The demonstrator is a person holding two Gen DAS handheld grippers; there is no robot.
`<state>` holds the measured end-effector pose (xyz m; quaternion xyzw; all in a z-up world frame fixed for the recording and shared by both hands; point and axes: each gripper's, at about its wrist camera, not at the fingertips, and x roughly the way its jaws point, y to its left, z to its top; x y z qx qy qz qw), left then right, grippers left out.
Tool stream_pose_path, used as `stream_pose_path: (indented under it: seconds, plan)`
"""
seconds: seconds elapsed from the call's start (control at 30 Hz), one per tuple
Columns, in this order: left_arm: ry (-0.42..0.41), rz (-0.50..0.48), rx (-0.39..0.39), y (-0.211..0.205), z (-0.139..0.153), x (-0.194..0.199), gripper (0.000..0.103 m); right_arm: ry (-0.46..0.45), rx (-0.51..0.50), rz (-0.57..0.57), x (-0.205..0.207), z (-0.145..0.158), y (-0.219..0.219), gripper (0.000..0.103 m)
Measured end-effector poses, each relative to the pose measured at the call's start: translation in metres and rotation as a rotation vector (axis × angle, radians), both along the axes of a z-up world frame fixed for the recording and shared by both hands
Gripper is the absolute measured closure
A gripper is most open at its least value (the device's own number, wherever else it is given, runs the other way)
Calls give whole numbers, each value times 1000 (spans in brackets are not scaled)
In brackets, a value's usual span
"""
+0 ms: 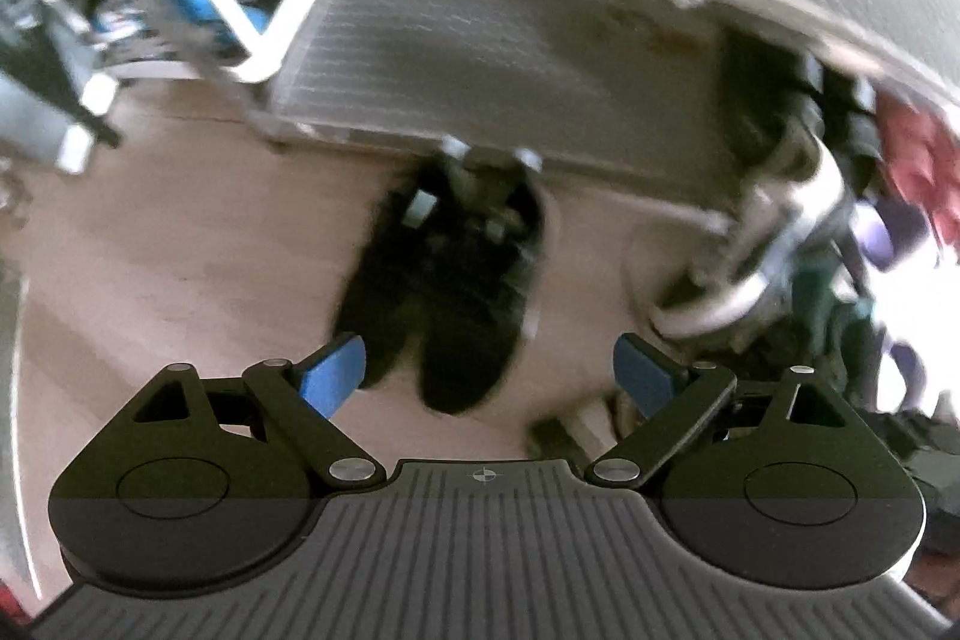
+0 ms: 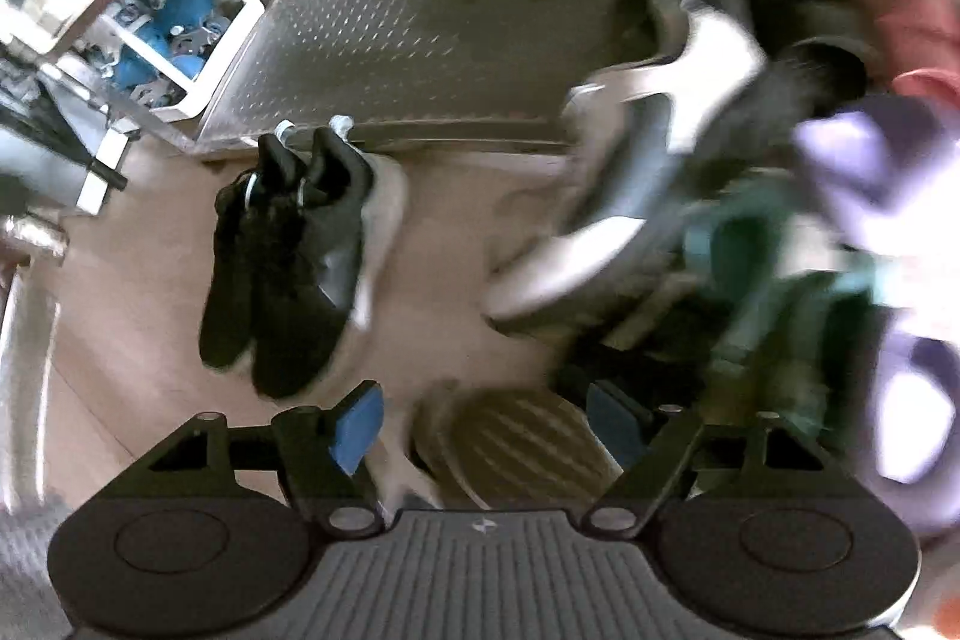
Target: Organize scattered shoes
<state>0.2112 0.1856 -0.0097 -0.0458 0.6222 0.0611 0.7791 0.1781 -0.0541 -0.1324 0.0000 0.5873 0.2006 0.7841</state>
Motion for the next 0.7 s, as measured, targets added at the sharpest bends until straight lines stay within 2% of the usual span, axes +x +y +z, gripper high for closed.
stream_pose_path:
  seconds: [0.07, 0.1, 0.2, 0.3, 0.37, 0.47, 0.53, 0.57, 0.63, 0.7]
  plan:
    - [38, -38, -9, -13, -16, -7, 10, -16, -21, 42, -16, 0, -11, 42]
    - [81, -73, -4, -25, -31, -13, 10, -14, -23, 58, -25, -1, -18, 48]
    - [178, -115, 55, -41, -60, -29, 12, 14, -27, 78, -36, -12, -30, 61]
    - [234, -120, 105, -48, -73, -39, 12, 21, -30, 91, -33, -26, -30, 61]
    - [219, -109, 118, -49, -69, -38, 12, 22, -18, 96, -31, -31, -32, 59]
    - [168, -91, 118, -51, -54, -24, 11, 34, -10, 116, -30, -36, -34, 44]
    - [139, -88, 115, -54, -46, -14, 10, 21, -23, 155, -29, -37, -32, 29]
    - [117, -90, 112, -58, -39, -7, 10, 13, -31, 176, -29, -38, -31, 27]
    - [83, -102, 105, -66, -28, 4, 10, -18, -62, 250, -31, -40, -23, 22]
    - [50, -120, 89, -73, -19, 13, 10, -50, -122, 387, -33, -48, -6, 20]
